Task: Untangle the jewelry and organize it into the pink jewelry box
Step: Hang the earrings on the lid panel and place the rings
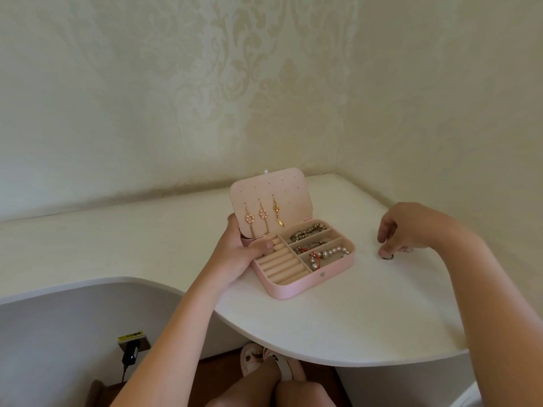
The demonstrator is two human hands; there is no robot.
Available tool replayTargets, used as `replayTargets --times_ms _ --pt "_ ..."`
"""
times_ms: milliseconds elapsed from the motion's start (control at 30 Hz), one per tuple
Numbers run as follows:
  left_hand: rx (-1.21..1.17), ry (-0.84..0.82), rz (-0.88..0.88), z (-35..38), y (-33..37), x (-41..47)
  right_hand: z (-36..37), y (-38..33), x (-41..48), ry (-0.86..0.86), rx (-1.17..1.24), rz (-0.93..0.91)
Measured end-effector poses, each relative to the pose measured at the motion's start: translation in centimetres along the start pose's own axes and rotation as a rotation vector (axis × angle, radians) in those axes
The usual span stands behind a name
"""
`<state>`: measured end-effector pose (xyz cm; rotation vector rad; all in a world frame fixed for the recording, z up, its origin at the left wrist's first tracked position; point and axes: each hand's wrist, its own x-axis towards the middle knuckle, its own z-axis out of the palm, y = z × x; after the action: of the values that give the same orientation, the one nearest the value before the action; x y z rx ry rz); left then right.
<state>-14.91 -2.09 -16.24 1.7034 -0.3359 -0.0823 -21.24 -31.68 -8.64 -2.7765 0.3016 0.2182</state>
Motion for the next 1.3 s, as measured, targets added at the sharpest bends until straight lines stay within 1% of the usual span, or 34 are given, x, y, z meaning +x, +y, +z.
replayTargets --times_ms 233,367,433,467,500,567,600,667,767,867,1033,1233,1300 --pt "0.005 -0.002 -0.008 -0.1 0.0 -0.1 0.6 0.0 -0.1 -0.048 0.077 -0.001" --pt "0.0 -0.001 -0.019 0.0 0.3 -0.2 0.5 -0.1 -0.6 -0.102 0.042 -0.012" --pt "-0.01 0.005 -0.027 0.0 0.3 -0.2 0.4 -0.2 -1.0 -0.063 0.064 -0.036" --pt "-0.013 0.011 -0.026 0.1 0.3 -0.3 0.3 -0.5 -1.2 -0.008 0.108 -0.054" --pt "-0.015 0.019 -0.024 0.1 0.4 -0.3 0.1 -1.1 -1.4 0.066 0.171 -0.089" --pt "-0.02 0.042 -0.02 0.3 0.7 -0.5 -0.1 -3.1 -2.1 0.214 0.311 -0.215" --pt "-0.026 0.056 -0.016 0.4 0.7 -0.5 -0.1 -4.5 -2.6 0.247 0.366 -0.294" --pt "-0.042 0.086 0.009 0.5 1.0 -0.7 0.5 -7.7 -3.3 0.209 0.403 -0.448" --pt "-0.02 0.106 0.066 0.6 1.5 -0.9 2.8 -11.2 -3.2 0.095 0.31 -0.595" --pt "0.016 0.129 0.075 0.4 1.3 -0.8 4.8 -12.3 -1.9 0.075 0.203 -0.665" --pt "0.006 0.163 0.02 0.3 0.9 -0.4 5.6 -12.4 -1.4 0.102 0.159 -0.71" --pt "0.046 0.208 0.024 0.4 1.0 -0.5 5.5 -12.9 -1.5 0.052 0.117 -0.717" --pt "0.052 0.223 0.021 0.4 0.9 -0.5 5.6 -12.8 -1.8 0.09 0.092 -0.742"
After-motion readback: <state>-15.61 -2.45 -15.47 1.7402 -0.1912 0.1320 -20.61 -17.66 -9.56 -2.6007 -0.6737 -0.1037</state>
